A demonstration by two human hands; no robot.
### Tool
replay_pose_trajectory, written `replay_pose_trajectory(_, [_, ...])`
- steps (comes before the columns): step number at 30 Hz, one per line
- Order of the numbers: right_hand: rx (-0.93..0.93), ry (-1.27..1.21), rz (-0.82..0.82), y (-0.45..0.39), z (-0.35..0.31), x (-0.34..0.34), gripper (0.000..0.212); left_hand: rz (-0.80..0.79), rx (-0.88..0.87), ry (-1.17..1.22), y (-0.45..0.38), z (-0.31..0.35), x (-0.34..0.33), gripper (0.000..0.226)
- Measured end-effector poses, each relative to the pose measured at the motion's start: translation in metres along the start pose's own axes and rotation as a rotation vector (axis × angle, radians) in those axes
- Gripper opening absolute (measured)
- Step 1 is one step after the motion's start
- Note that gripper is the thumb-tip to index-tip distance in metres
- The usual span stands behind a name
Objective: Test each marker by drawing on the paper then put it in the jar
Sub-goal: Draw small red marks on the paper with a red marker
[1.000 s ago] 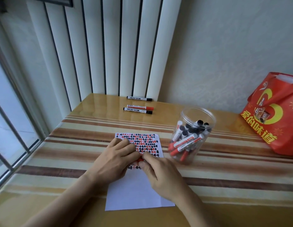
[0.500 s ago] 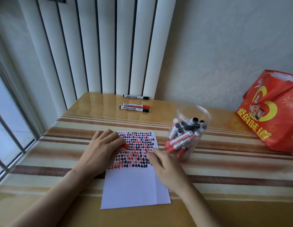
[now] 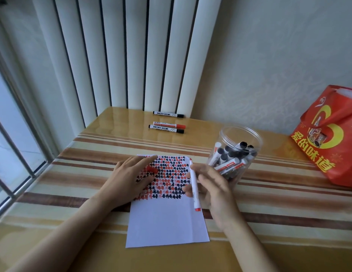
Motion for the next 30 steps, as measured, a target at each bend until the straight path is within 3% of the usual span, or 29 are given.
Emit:
replay_pose_trajectory(3, [-0.079,-0.179,-0.064,0.0,0.008,-0.005,0.034,-0.01,0.053,-0.076,0.005,-0.008,0.003,0.069])
replay_pose_trajectory(7, [0.021,0.092,-0.028,0.002,0.006,-0.011,0.015,-0.1,0.116,-0.117,0.012,-0.019,-0.007,0.079])
replay_pose_trajectory(10, [0.063,0.171,0.048,0.004,0.007,-0.011,0.018,-0.112,0.128,-0.125,0.012,-0.02,-0.008,0.08])
replay_pose_trajectory(16, [0.029,0.308,0.036,0.003,0.013,-0.004,0.013,-0.113,0.133,-0.131,0.011,-0.02,-0.007,0.082])
replay_pose_trajectory(30, [0.001,0.487,0.07,-0.002,0.027,0.004,0.029,-0.113,0.141,-0.132,0.01,-0.019,-0.007,0.084])
Point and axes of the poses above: each hand's wrist, its own y-axis away from the middle knuckle, its own x-axis out of the back of the hand, z = x × y, the point moved 8 cm from there along -y, towards the middle knuckle, and after that the axes turned 4 degrees about y, right-handed, at the moved point
